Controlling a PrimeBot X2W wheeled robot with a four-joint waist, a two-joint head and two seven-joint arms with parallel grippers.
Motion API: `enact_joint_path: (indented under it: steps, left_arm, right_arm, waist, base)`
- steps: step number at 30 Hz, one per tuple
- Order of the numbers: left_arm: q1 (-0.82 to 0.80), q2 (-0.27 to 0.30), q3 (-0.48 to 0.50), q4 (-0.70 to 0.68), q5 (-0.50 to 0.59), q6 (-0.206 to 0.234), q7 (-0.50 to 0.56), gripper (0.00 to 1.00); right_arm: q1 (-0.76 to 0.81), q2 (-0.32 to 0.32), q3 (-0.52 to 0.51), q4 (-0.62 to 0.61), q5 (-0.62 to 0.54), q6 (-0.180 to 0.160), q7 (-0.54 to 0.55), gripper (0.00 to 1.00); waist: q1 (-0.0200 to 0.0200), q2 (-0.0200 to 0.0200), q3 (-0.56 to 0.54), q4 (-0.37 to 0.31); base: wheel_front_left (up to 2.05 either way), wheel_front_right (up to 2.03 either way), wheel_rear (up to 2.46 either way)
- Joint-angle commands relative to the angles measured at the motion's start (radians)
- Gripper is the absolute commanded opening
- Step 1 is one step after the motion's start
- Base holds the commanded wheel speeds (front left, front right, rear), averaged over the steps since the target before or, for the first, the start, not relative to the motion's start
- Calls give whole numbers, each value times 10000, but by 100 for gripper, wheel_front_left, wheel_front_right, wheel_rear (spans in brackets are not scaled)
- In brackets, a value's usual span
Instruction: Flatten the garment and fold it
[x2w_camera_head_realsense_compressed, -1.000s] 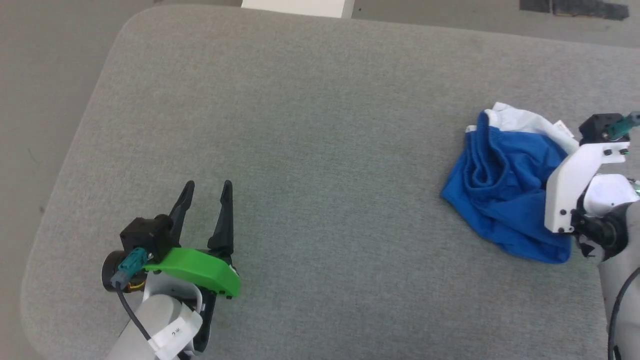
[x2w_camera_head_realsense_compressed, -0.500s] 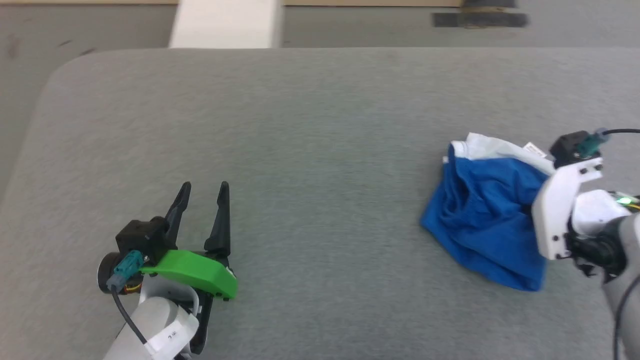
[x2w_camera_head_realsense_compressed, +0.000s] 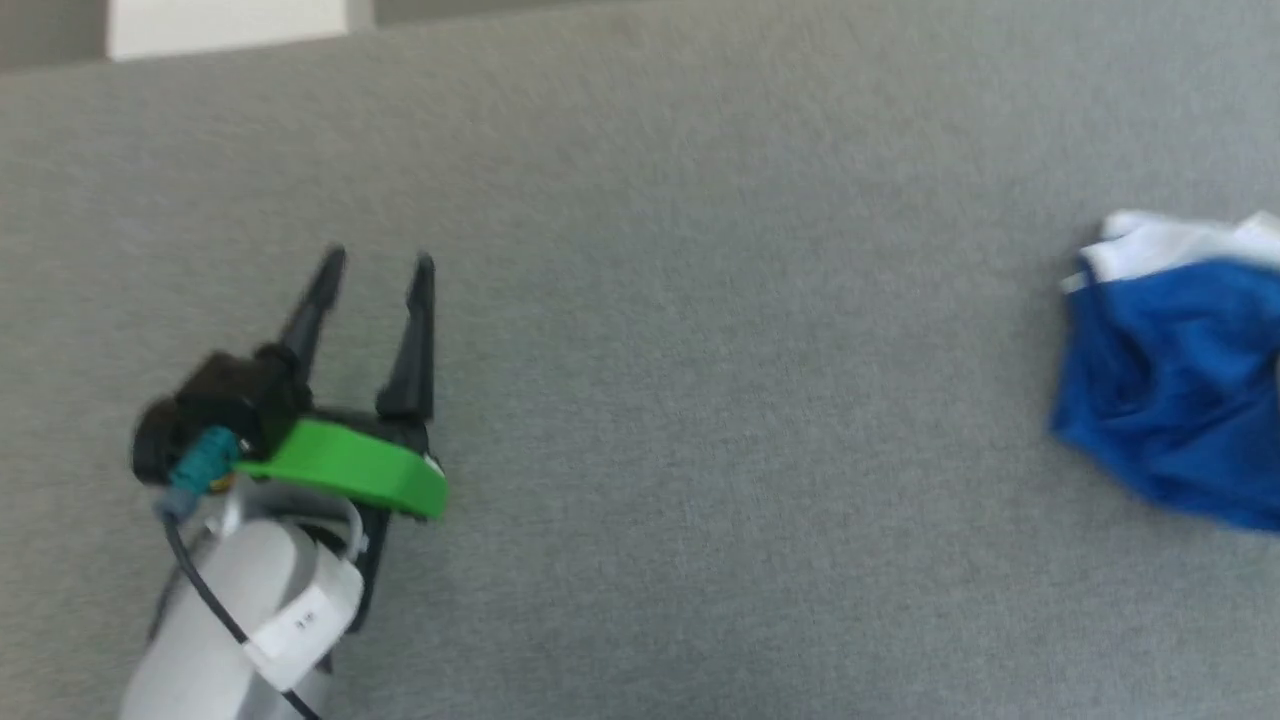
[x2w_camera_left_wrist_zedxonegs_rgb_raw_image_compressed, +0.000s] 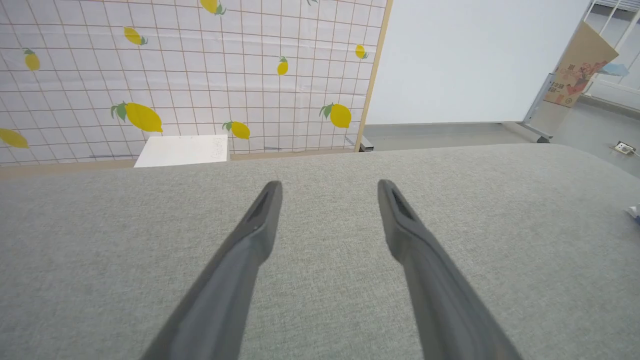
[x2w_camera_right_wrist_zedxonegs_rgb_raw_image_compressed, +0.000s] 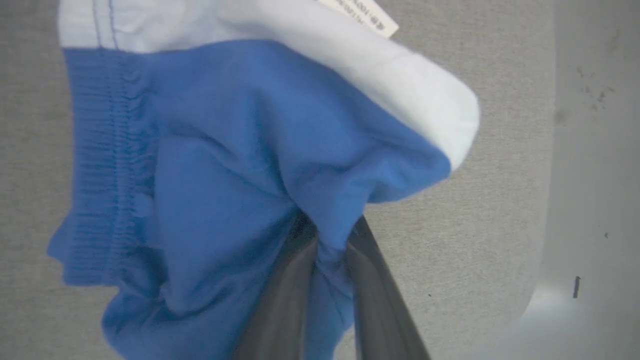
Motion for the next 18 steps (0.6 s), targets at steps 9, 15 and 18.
enact_joint_path:
  steps: [9, 15, 18]
  left_arm:
    - [-269, 1361, 666, -2348, 601, 687, 1148, 100]
    - [-122, 1868, 905, -3241, 704, 879, 1762, 100]
    - [-88, 1987, 953, -3474, 740, 943, 1919, 100]
  right_arm:
    - [-1108, -1712, -1793, 657, -507, -15, -1058, 0]
    - [-1647, -1588, -2523, 1389, -924, -15, -1678, 35]
    - [-1865, -1558, -2911, 1777, -1274, -15, -2098, 100]
  waist:
    - [0, -1, 3126, -275]
    - [0, -1, 3685, -294]
    - [0, -1, 3803, -309]
  base:
    - [0, 0, 0]
    - [0, 0, 0]
    - [0, 0, 0]
